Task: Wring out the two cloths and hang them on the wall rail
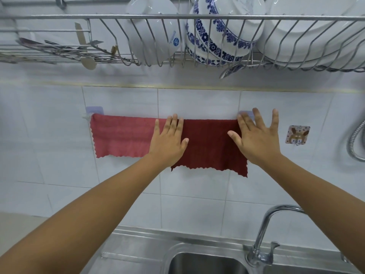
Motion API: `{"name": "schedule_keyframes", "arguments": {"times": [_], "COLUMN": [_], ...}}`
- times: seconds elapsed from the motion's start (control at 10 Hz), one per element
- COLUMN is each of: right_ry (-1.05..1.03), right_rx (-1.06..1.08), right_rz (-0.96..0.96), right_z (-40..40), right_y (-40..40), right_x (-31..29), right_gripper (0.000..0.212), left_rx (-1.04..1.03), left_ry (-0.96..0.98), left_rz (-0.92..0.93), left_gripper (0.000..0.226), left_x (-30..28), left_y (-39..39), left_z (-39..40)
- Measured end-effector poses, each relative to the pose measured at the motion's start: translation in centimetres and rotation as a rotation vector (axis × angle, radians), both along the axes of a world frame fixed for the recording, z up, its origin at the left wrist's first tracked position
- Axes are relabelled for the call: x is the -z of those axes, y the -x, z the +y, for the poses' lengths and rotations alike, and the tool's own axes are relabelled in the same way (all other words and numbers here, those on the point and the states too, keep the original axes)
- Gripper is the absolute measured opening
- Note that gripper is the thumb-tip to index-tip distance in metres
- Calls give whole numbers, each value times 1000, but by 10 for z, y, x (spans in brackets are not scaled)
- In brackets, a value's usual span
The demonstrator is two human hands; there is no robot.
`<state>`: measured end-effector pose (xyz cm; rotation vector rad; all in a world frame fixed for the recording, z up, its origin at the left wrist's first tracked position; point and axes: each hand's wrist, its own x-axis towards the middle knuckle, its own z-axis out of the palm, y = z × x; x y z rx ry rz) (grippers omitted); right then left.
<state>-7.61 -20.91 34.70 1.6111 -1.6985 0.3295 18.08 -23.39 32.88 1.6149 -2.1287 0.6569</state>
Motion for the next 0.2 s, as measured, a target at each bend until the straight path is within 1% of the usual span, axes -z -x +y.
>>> {"name": "schedule_keyframes", "arguments": {"times": [0.1,0.2], "right_ry": [-27,-58], "right_rx": [-114,-284], "right_rz": [-151,-182], "right_z": [9,20], "right_y": [-15,-46], "right_x": [-3,9], "right_gripper": [68,58], "left_rx": [35,25], "left_ry": [-29,-48], "left_rz": [50,101], "left_gripper": [66,64], "left_x": [0,17], "left_y": [-2,-5], "left_z": [10,26]}}
